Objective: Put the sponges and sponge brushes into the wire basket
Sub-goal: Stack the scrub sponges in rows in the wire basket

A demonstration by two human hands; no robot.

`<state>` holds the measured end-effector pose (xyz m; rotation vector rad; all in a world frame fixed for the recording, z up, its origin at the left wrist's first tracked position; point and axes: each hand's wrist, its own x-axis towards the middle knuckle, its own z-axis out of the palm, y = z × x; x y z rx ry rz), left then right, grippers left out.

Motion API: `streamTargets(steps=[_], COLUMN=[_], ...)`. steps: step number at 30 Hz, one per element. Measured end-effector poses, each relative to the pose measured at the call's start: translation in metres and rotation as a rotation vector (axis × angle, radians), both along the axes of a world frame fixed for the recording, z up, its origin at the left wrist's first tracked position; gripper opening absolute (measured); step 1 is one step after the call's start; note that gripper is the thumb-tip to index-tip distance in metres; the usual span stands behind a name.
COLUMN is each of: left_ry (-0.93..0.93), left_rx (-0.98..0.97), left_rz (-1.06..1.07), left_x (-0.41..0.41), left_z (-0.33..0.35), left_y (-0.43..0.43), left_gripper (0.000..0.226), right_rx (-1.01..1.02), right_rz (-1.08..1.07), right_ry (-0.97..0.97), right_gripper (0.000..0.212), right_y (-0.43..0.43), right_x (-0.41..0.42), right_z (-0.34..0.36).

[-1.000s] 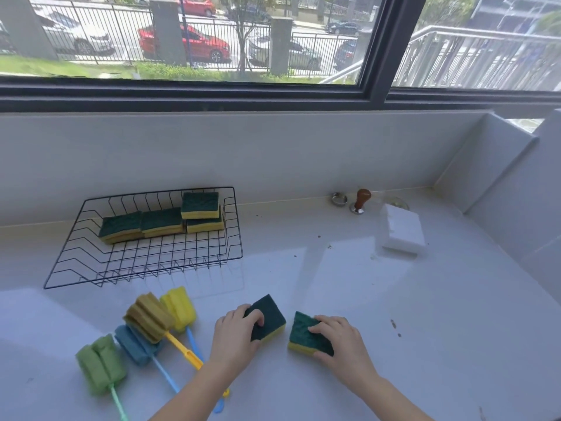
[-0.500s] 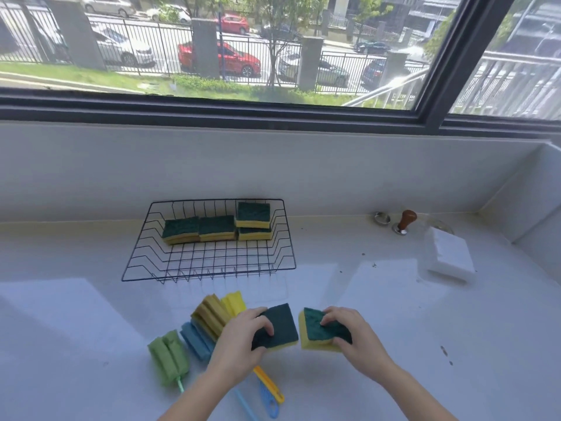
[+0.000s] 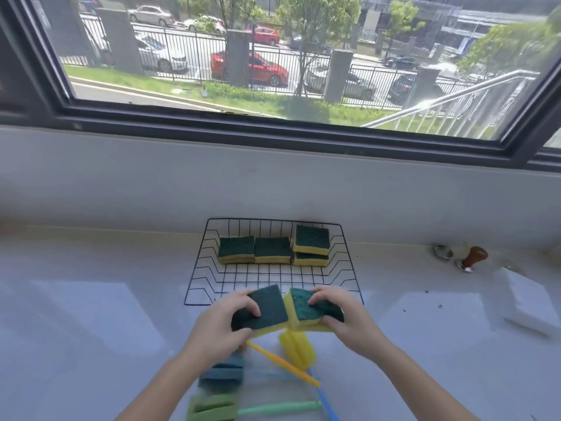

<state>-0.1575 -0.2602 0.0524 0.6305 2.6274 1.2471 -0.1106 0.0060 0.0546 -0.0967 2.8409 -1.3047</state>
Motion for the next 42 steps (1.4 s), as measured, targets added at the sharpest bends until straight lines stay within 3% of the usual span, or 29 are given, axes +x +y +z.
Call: streamTargets(steps=[4, 19, 30, 34, 37, 42], left_ry=[0.012, 0.133, 0.105, 0.151, 0.180, 0.210], left_rx=[0.044, -0.140, -0.134, -0.153, -0.161, -0.309], left_rz=[0.006, -0.065, -0.023, -0.034, -0.032, 0.019], left_x=[-0.059, -0.225, -0.236, -0.235, -0.234, -0.227], left_z=[0.007, -0.052, -0.077, -0.080, -0.080, -0.074], left_y=[-0.016, -0.010, -0.008, -0.005, -0.005, 0.004], left_gripper=[0.036, 0.039, 0.034, 0.031, 0.032, 0.034], right_rx=[0.036, 0.299, 0.315, 0.325, 0.348, 0.440], right_rz=[-0.025, 0.063, 0.131, 0.043, 0.038, -0.019], right_ry=[0.078, 0.098, 0.030, -0.003, 0.023, 0.023], right_gripper=[0.051, 0.034, 0.043, 0.056, 0.053, 0.050], right_y=[-0.004, -0.035, -0.028, -0.020, -0.020, -0.019], right_x=[-0.051, -0.210, -0.227, -0.225, -0.224, -0.227], right_z=[0.012, -0.031, -0.049, -0.050, -0.054, -0.063])
